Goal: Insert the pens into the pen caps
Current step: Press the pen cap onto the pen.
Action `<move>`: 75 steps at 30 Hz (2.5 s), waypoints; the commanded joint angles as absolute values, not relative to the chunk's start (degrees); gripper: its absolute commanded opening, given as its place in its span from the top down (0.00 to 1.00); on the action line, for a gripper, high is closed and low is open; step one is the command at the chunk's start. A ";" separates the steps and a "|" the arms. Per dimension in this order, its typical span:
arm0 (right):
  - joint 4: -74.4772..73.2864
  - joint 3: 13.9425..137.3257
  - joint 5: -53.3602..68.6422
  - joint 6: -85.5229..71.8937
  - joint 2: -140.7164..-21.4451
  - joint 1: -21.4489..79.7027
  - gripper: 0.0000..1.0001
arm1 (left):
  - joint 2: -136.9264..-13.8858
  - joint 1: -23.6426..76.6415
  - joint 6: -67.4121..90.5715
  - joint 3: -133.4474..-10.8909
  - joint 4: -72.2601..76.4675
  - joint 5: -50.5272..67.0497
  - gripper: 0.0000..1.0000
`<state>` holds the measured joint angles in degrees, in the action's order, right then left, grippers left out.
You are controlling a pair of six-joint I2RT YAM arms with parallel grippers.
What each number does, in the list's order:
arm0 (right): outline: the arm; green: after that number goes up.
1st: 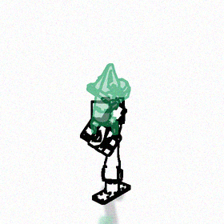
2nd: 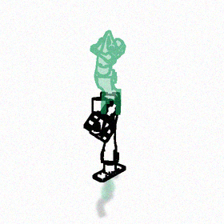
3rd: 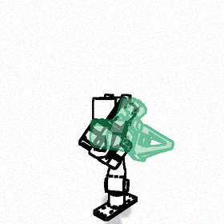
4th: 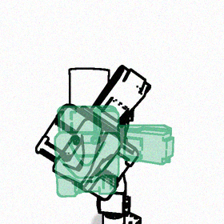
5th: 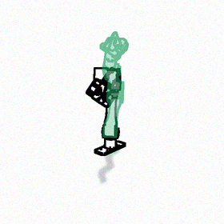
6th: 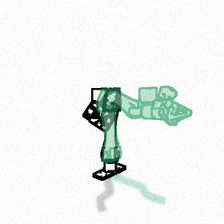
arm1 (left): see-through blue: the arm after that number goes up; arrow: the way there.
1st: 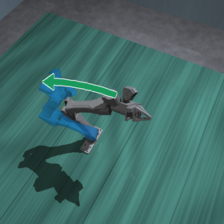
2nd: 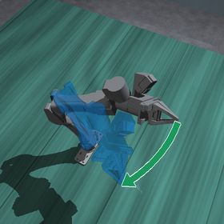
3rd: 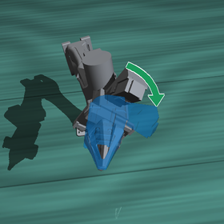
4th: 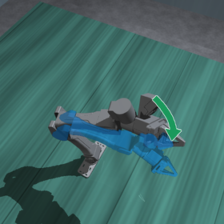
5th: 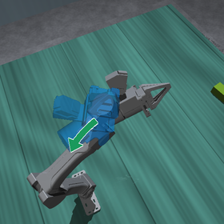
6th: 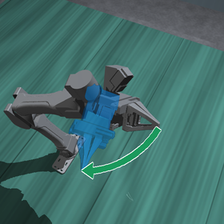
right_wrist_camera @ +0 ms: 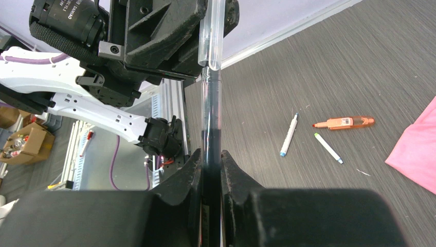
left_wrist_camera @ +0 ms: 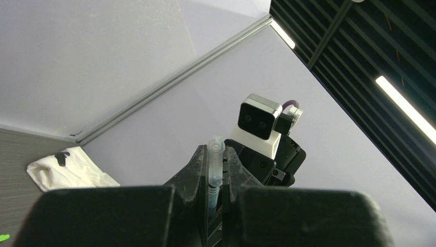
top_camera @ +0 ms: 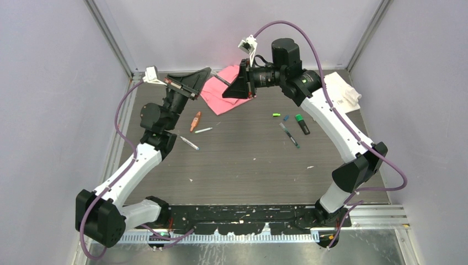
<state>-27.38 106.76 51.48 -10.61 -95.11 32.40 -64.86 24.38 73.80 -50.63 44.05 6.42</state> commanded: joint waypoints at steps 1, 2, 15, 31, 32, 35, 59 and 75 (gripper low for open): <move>-24.93 107.56 52.47 -9.94 -92.64 32.44 0.99 | -63.45 24.70 71.12 -52.51 43.08 9.18 0.99; -25.14 107.58 52.47 -9.72 -92.64 32.55 0.99 | -63.12 24.70 70.66 -52.29 42.32 8.81 0.99; -24.35 107.66 52.67 -10.21 -93.00 32.49 0.99 | -64.77 24.26 71.93 -54.08 41.75 12.74 0.99; -19.04 111.32 50.54 -13.50 -95.49 31.55 0.99 | -67.30 27.04 67.88 -58.22 29.69 27.74 0.99; -18.68 111.69 50.42 -13.73 -95.72 31.43 0.99 | -67.37 27.47 67.04 -58.40 28.31 28.25 0.99; -17.41 112.86 50.01 -14.48 -96.51 31.06 0.99 | -67.98 28.60 65.67 -58.68 25.32 30.22 0.99; -13.37 116.72 46.92 -15.38 -100.05 28.08 0.99 | -74.20 35.55 63.14 -61.44 10.72 40.48 0.99; -13.56 109.49 50.22 -12.49 -98.30 27.27 0.99 | -75.21 35.60 69.38 -60.97 16.46 37.44 0.99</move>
